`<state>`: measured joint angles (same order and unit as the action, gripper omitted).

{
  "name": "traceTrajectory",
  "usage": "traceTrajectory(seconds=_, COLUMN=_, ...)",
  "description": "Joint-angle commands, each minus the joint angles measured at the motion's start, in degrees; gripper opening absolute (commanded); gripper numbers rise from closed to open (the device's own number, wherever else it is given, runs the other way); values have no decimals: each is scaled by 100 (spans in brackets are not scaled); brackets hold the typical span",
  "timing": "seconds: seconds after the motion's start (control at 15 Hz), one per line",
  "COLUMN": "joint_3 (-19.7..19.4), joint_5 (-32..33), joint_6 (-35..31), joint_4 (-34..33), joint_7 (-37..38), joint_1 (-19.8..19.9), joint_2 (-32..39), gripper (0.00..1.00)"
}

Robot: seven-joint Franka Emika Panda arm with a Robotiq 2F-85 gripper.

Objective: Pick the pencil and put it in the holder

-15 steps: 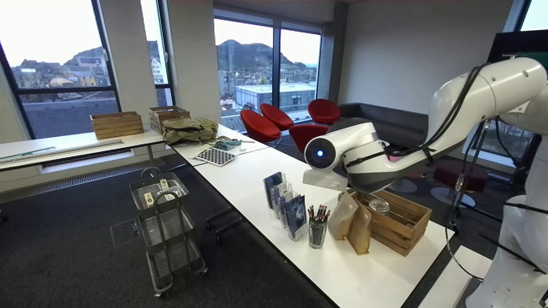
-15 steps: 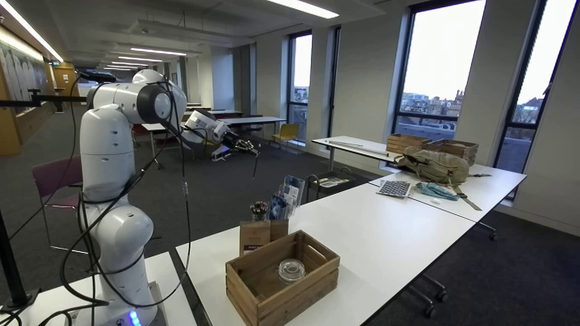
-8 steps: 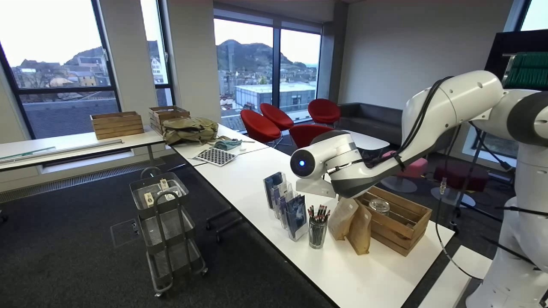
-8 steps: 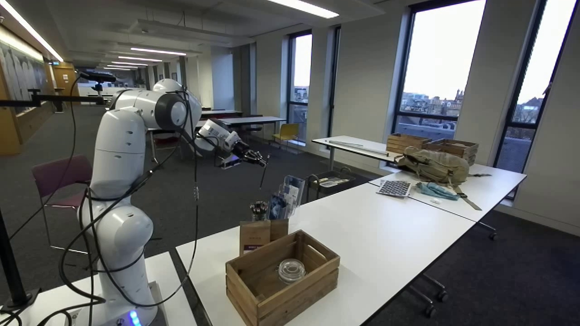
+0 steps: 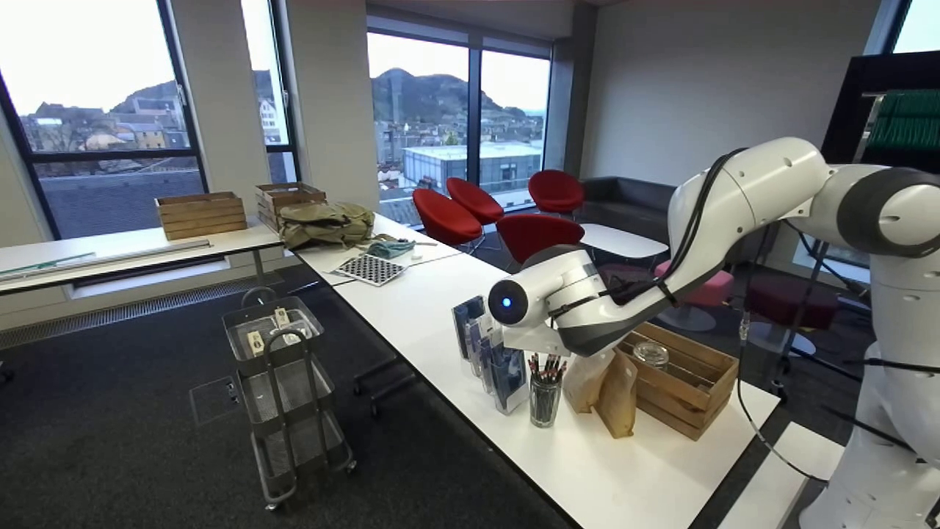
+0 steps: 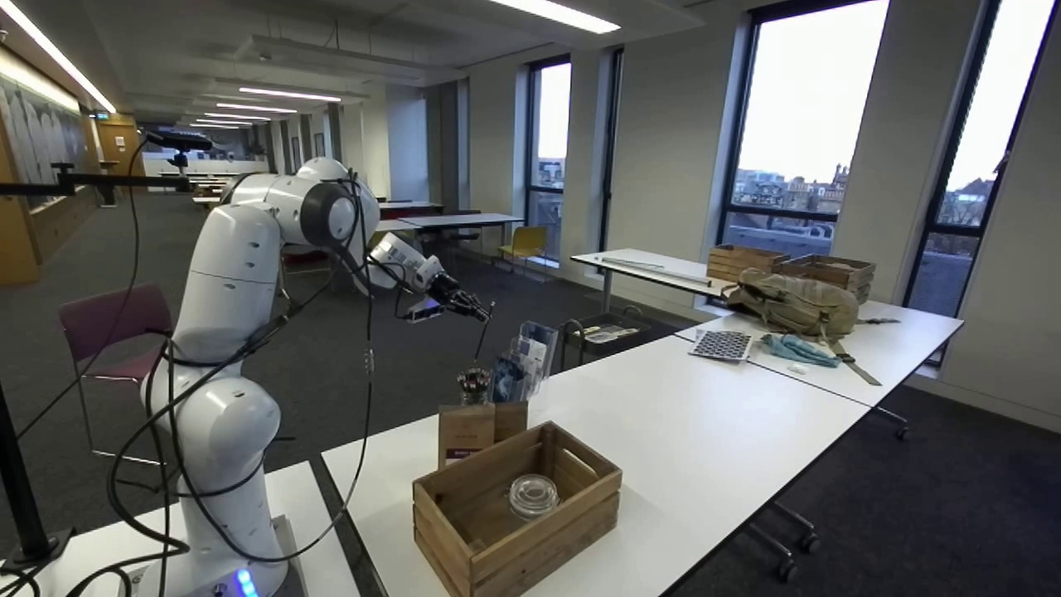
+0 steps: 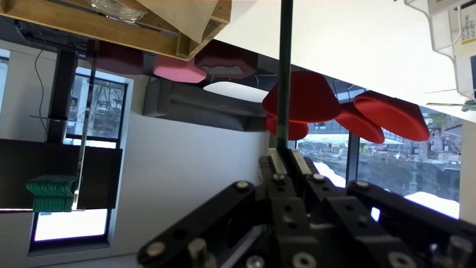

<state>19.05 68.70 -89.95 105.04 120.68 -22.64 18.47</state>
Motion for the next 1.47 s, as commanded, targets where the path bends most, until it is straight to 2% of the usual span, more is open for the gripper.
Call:
traceTrajectory(seconds=0.0, joint_3=-94, joint_5=-8, joint_6=177, joint_4=-69, joint_7=-17, joint_1=-91, joint_2=159, gripper=2)
traceTrajectory(seconds=0.47, joint_3=-82, joint_5=-65, joint_6=143, joint_4=-137, joint_7=118, joint_1=-181, joint_2=434, gripper=2)
traceTrajectory(seconds=0.93, joint_3=-79, joint_5=196, joint_6=17, joint_4=-113, joint_7=776, joint_1=-450, joint_2=592, gripper=2)
traceTrajectory(seconds=1.4, joint_3=-188, joint_5=513, joint_6=321, joint_4=-62, joint_7=1168, joint_1=-525, joint_2=527, gripper=2)
